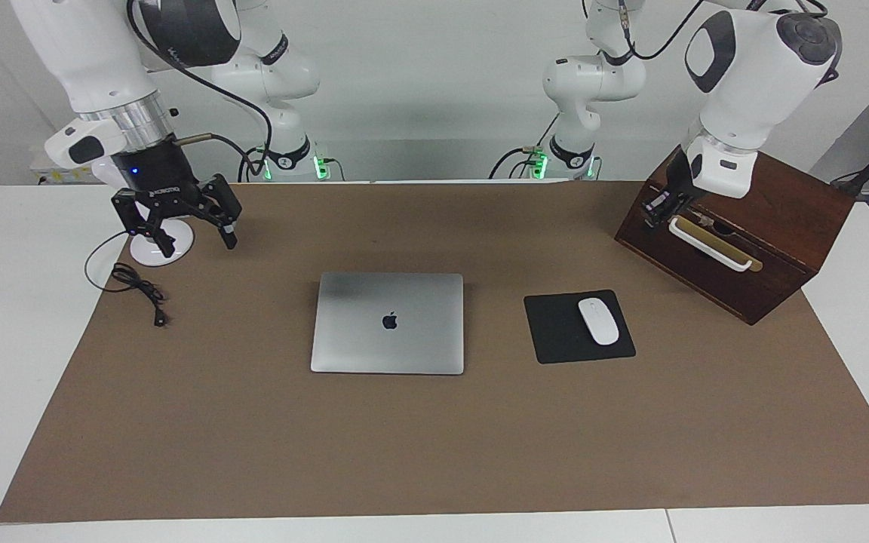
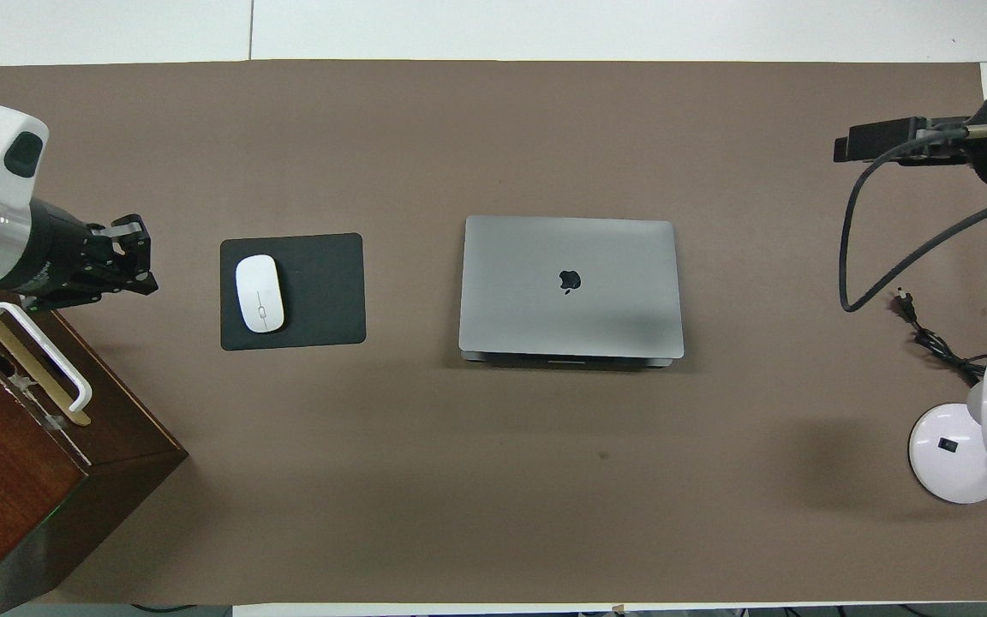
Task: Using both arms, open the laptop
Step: 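Move the left gripper toward the laptop while the right gripper approaches its front edge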
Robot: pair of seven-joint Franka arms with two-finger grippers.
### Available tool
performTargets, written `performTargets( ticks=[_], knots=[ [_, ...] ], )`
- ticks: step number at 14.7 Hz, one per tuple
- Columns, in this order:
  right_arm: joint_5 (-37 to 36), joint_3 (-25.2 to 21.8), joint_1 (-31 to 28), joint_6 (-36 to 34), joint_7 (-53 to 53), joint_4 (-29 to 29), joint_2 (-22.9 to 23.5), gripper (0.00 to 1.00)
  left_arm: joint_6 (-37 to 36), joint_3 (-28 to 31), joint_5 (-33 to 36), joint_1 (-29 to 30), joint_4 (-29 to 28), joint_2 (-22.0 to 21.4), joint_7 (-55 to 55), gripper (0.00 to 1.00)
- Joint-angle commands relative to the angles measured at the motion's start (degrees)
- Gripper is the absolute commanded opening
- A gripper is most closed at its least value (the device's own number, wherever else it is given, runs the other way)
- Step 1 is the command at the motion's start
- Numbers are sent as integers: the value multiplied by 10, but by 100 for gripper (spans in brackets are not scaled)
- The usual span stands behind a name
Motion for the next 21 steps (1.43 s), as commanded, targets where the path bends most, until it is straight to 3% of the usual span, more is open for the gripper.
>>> performTargets(
  ticks=[1,4,7,11,14,18,21],
  knots=[
    [72,-59,57,53,28,-33,6,100,53,6,-34,-18,-81,-47,-56,0],
    [158,-149,165,137,28,-89,7,100,77,7,-91,-12,-100,-55,-133,0],
    [244,-187,228,200,62,-127,6,100,112,7,-122,-18,-135,-66,-200,0],
    [311,-181,245,258,125,-191,-6,100,175,6,-141,-48,-170,-66,-323,0],
    [342,-180,300,368,128,-306,-55,100,197,5,-147,-50,-187,-65,-344,0],
    [374,-180,345,434,152,-386,-102,100,225,6,-264,-51,-243,-84,-361,0],
    [385,-172,370,445,237,-430,-132,100,265,5,-349,-54,-290,-88,-368,0]
  ],
)
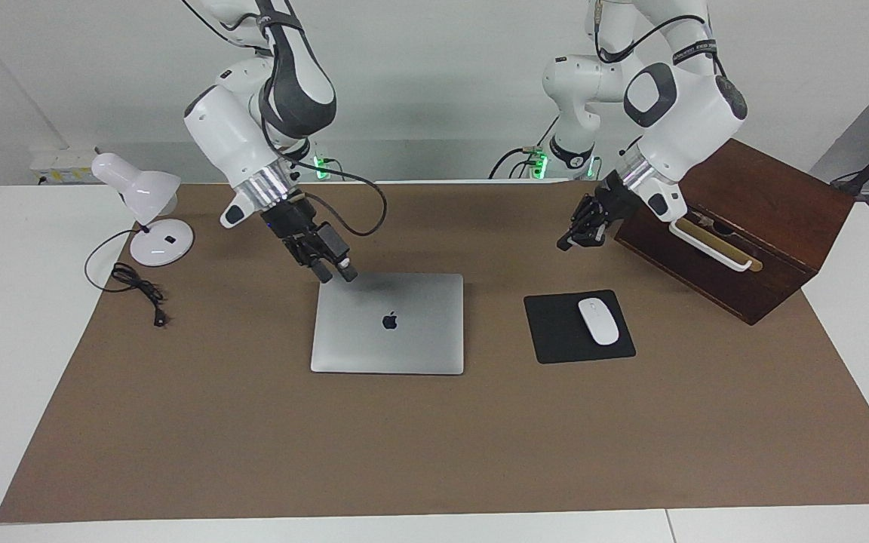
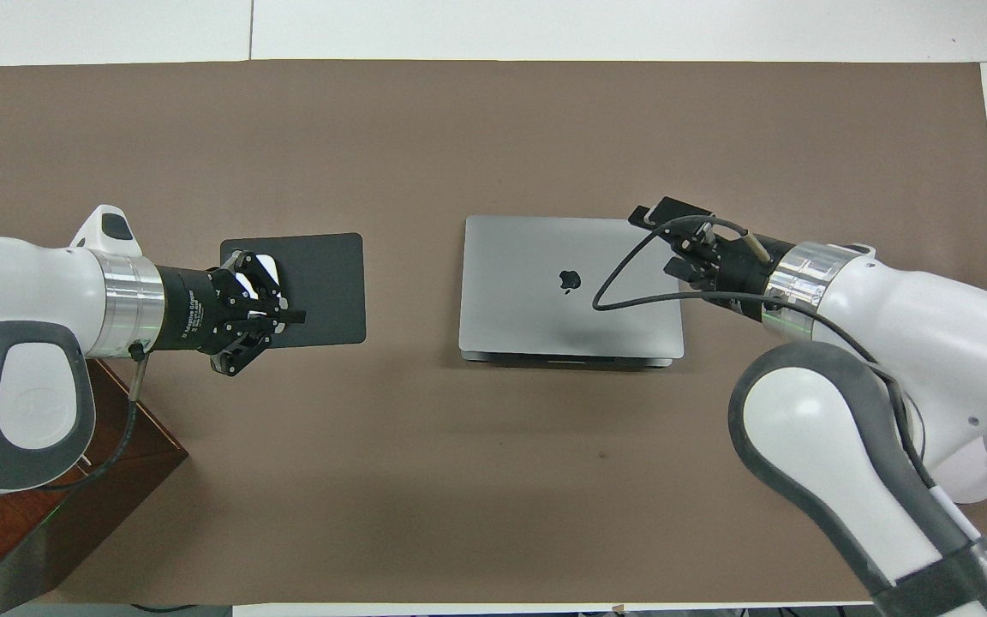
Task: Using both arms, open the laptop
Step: 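Move the left gripper toward the laptop while the right gripper approaches its front edge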
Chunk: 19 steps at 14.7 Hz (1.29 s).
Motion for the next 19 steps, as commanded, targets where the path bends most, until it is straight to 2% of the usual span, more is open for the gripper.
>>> performTargets(
  ticks=[1,3,6,8,11,13,15,19],
  knots=[
    [13,11,16,34,65,-70,-56,100,56,5,-93,-16,-62,-26,-42,0],
    [13,19,20,47,87,-106,-79,100,93,4,-143,-25,-82,-24,-87,0],
    [13,23,51,83,132,-147,-103,100,129,4,-269,-32,-118,-20,-89,0],
    [13,44,55,98,151,-164,-109,100,160,4,-324,-51,-134,-15,-88,0],
    [13,64,55,112,182,-182,-109,100,277,4,-453,-122,-164,-10,-89,0],
    [13,71,61,112,196,-193,-107,100,330,4,-533,-165,-164,13,-88,0],
    [13,72,63,108,200,-198,-105,100,340,4,-559,-181,-164,31,-86,0],
    [13,72,63,108,199,-206,-102,100,347,4,-560,-192,-172,38,-86,0]
  ],
)
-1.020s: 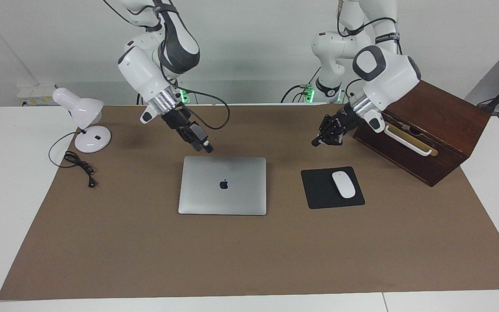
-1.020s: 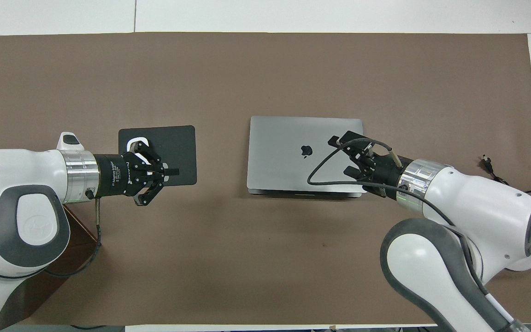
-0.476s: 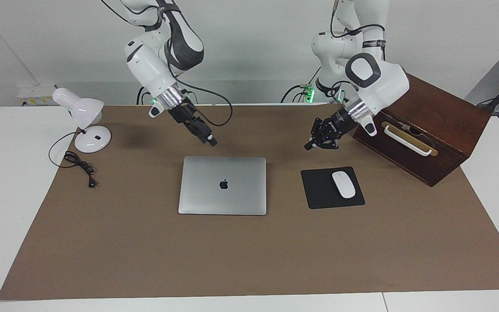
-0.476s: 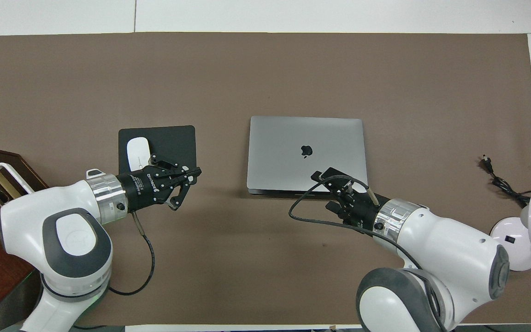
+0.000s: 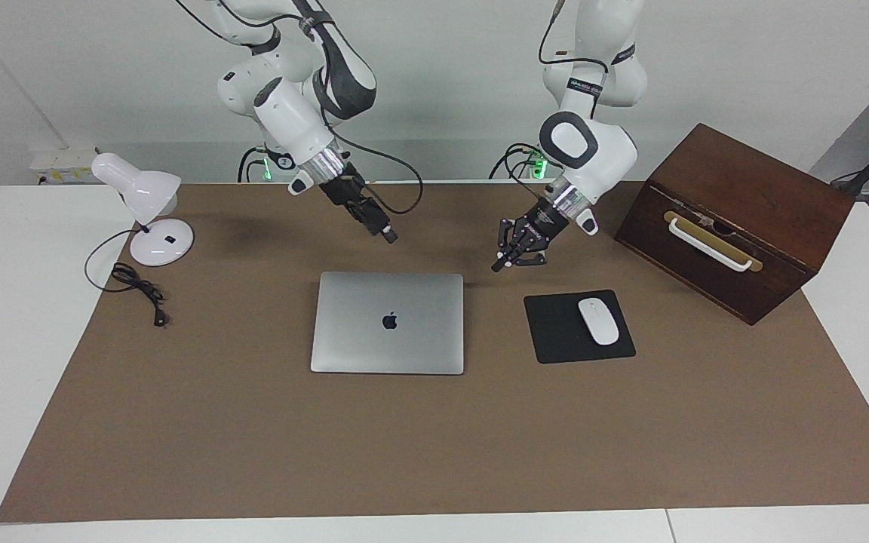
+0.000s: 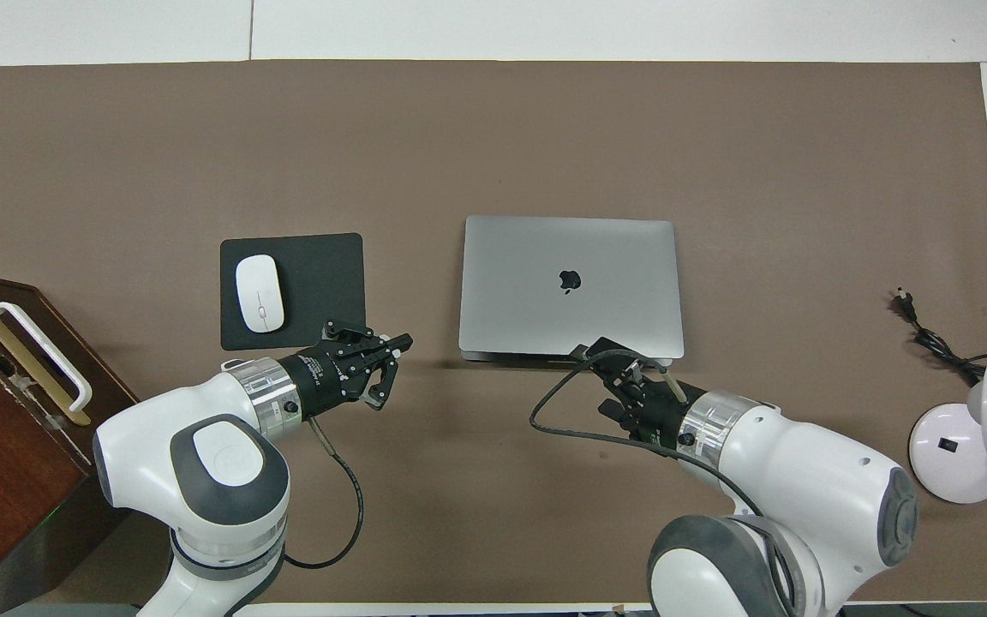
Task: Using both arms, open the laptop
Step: 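Press the laptop base with the left gripper while the right gripper reaches the lid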
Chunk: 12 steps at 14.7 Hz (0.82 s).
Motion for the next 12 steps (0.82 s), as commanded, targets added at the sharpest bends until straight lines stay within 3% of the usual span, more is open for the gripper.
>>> performTargets(
  ticks=[1,4,8,12],
  knots=[
    [13,1,5,13,5,-12,-8,100,28,6,-13,-23,-6,7,-5,0],
    [13,0,5,17,-1,-10,6,100,47,7,-62,-47,1,35,17,0],
    [13,0,5,20,-21,-9,31,100,58,7,-176,-73,11,60,140,0],
    [13,-2,2,37,-54,-7,63,100,75,7,-203,-94,46,92,152,0]
  ],
)
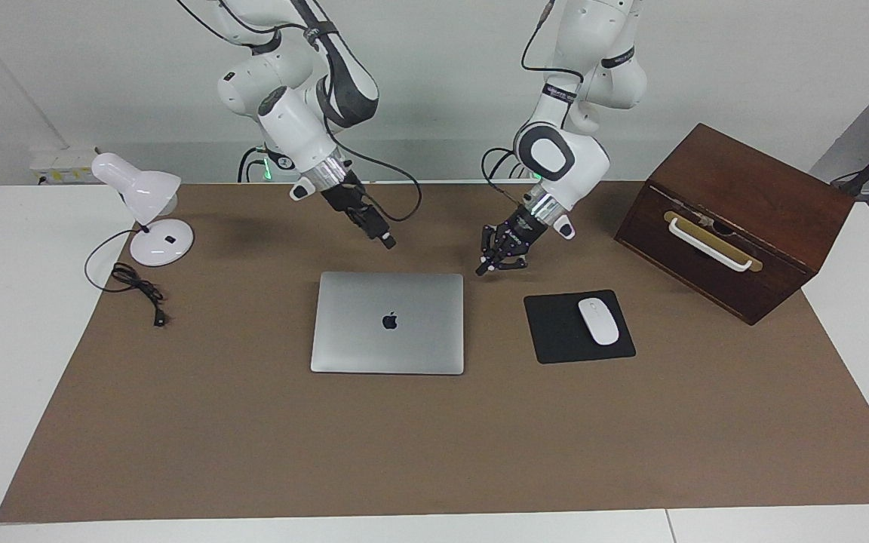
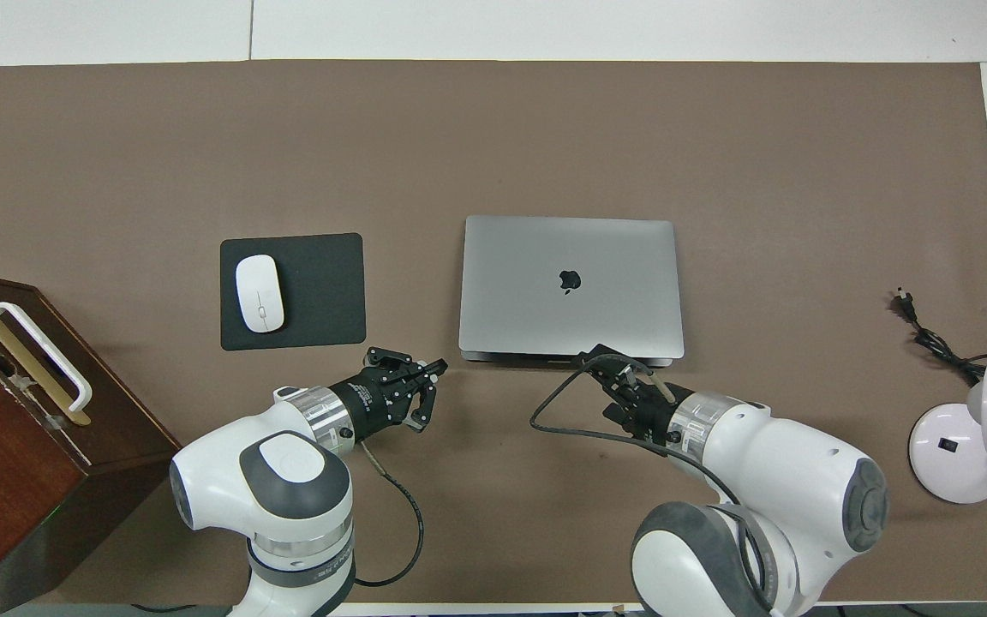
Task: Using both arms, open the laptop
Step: 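Press the laptop base with the left gripper while the right gripper reaches the lid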
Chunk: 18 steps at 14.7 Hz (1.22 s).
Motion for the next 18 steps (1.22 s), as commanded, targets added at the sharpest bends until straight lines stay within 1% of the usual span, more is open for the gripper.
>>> performTargets(
  ticks=[1,3,8,11,13,14,18],
  knots=[
    [13,-4,2,23,-35,2,25,100,20,7,-30,-22,34,30,16,0],
    [13,-5,1,25,-39,6,31,100,32,8,-40,-38,44,48,16,0],
    [13,-23,1,27,-61,34,65,100,35,7,-41,-40,69,71,16,0],
    [13,-36,1,26,-74,46,72,100,36,8,-42,-41,83,77,17,0],
    [13,-38,1,26,-76,53,76,100,43,7,-42,-42,101,98,17,0],
    [13,-45,1,25,-76,55,79,100,46,7,-42,-43,107,100,17,0],
    [13,-48,1,25,-90,60,87,100,46,7,-43,-43,117,112,17,0]
  ],
)
